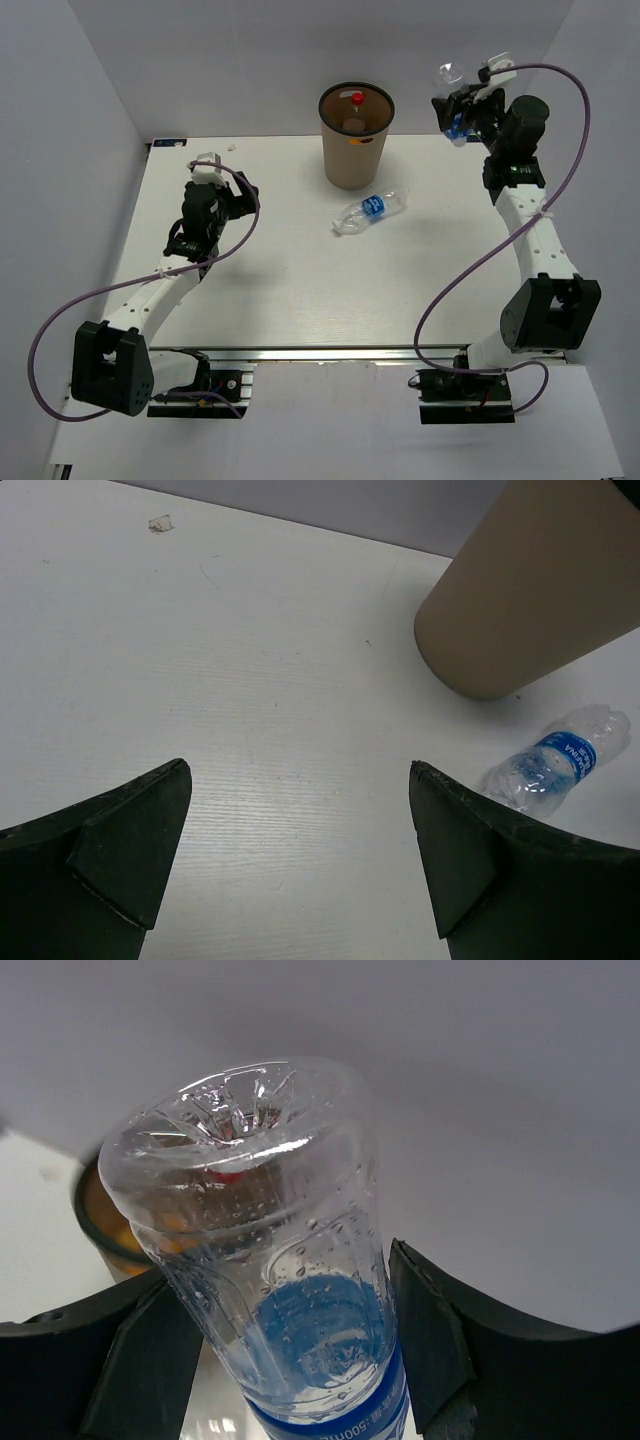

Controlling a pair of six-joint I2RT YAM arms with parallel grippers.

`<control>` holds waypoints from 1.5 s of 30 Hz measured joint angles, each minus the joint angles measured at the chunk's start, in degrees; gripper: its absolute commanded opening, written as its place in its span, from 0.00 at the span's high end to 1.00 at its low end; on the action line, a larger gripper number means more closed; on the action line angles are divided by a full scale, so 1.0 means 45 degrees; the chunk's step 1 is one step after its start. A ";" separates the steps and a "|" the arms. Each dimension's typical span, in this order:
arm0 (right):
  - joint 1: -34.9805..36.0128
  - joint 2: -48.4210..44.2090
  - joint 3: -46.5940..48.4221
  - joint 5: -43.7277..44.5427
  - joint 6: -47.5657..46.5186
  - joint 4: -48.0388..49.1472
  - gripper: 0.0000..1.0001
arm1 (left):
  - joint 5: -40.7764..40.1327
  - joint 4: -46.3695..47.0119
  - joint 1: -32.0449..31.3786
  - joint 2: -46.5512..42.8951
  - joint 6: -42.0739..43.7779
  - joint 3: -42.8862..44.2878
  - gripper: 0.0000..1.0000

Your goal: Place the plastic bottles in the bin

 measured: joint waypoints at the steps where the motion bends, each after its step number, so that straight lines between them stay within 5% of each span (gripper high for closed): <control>1: 0.0015 -0.0097 -0.0146 -0.0180 0.0656 0.0981 0.74 | -0.0024 0.0010 0.0000 -0.0005 -0.0019 0.0000 0.02; 9: 0.0481 0.2987 0.2390 -0.1462 0.5241 0.6431 0.71 | -0.0083 0.0049 0.0005 -0.0151 -0.0151 -0.0107 0.02; 15: 0.2089 0.6203 0.6096 -0.1438 0.6169 0.6683 0.71 | -0.0228 0.0034 0.0039 -0.0170 -0.0204 -0.0141 0.02; 21: 0.3007 0.7373 0.6348 -0.1350 0.6552 0.6533 0.69 | -0.0408 -0.0073 0.0083 -0.0301 -0.0243 -0.0170 0.02; 26: 0.2943 0.8038 0.6067 -0.1234 0.6761 0.6057 0.43 | -0.0539 -0.0063 0.0112 -0.0384 -0.0248 -0.0170 0.02; 27: 0.2939 0.8058 0.5916 -0.1205 0.6727 0.5863 0.35 | -0.0563 -0.0073 0.0117 -0.0384 -0.0248 -0.0170 0.02; 28: 0.2939 0.8082 0.5843 -0.1161 0.6664 0.5649 0.16 | -0.0578 -0.0092 0.0121 -0.0384 -0.0248 -0.0170 0.02; 29: 0.2939 0.8111 0.5838 -0.1112 0.6596 0.5396 0.11 | -0.0593 -0.0112 0.0131 -0.0384 -0.0248 -0.0170 0.02; 45: 0.2958 0.8121 0.5838 -0.0952 0.5610 0.4211 0.11 | -0.0612 -0.0296 0.0165 -0.0272 -0.0248 -0.0165 0.02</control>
